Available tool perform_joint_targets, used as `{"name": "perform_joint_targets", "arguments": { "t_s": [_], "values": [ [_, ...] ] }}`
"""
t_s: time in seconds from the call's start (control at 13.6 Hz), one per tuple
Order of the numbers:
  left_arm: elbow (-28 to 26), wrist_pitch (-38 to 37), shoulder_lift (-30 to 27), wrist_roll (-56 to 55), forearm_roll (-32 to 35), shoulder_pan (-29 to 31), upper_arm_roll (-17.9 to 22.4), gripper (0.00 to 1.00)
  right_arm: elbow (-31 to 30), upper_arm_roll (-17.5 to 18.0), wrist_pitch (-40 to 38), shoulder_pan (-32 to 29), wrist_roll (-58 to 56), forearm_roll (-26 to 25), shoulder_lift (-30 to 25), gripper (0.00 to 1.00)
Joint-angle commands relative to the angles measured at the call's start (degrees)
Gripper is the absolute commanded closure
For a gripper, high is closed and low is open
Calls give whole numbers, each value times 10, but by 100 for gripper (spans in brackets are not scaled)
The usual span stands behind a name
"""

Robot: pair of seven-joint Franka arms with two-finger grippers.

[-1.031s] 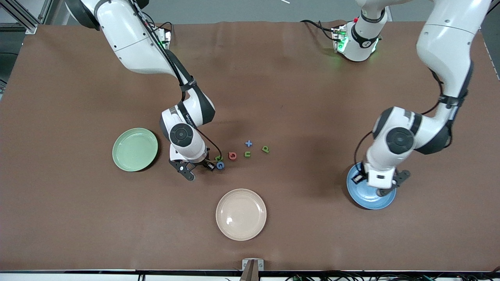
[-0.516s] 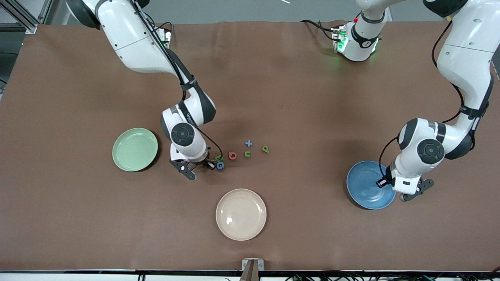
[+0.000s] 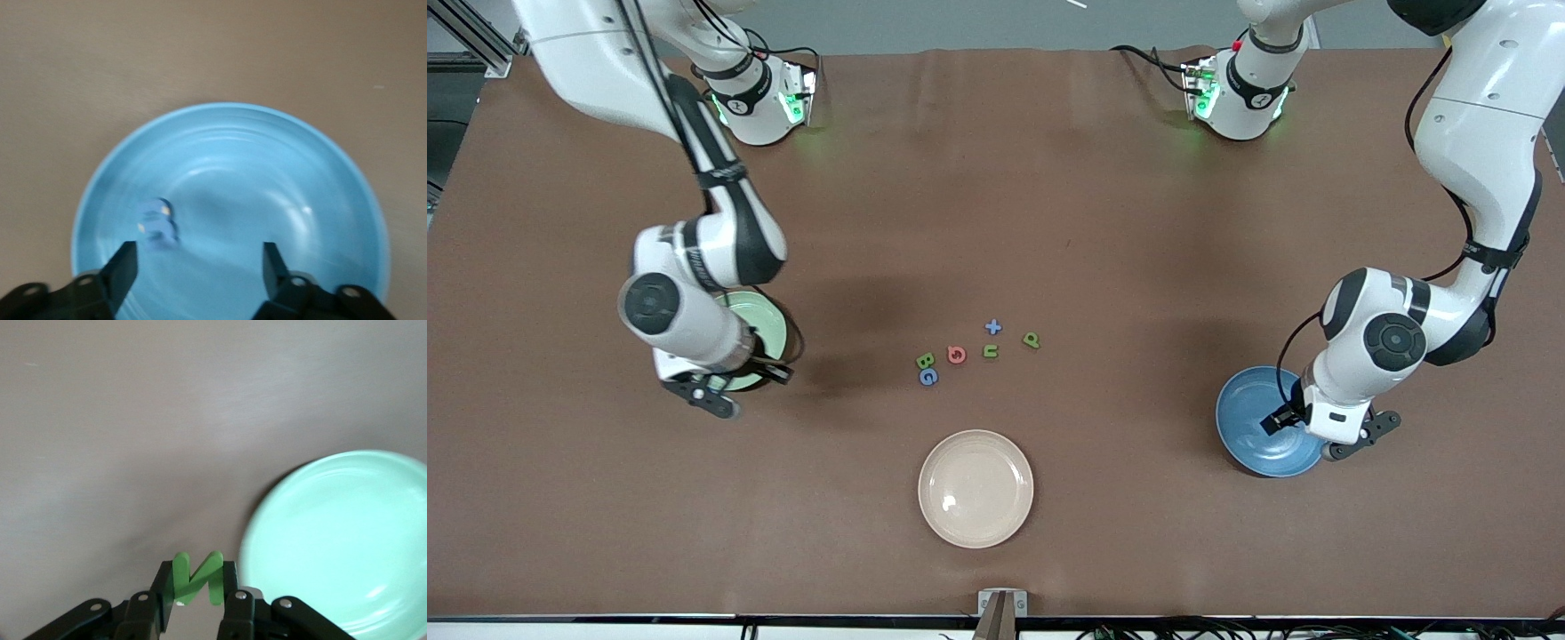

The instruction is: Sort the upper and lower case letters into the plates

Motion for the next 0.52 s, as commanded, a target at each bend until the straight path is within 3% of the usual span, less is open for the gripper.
{"name": "perform_joint_targets", "arguments": {
  "t_s": [0.0,0.29,0.44],
  "values": [
    [-16,-55,-32,-35,1,2,-41,0,-96,12,23,-44,-65,-2,-59,99],
    [-17,-87,-30,-148,1,-8,-117,0,-176,12,77,-66,-80,-2,-59,98],
    [-18,-87,-23,-225,1,-47,-125,0,-205,12,128,-76,-89,-2,-54,96]
  ]
}}
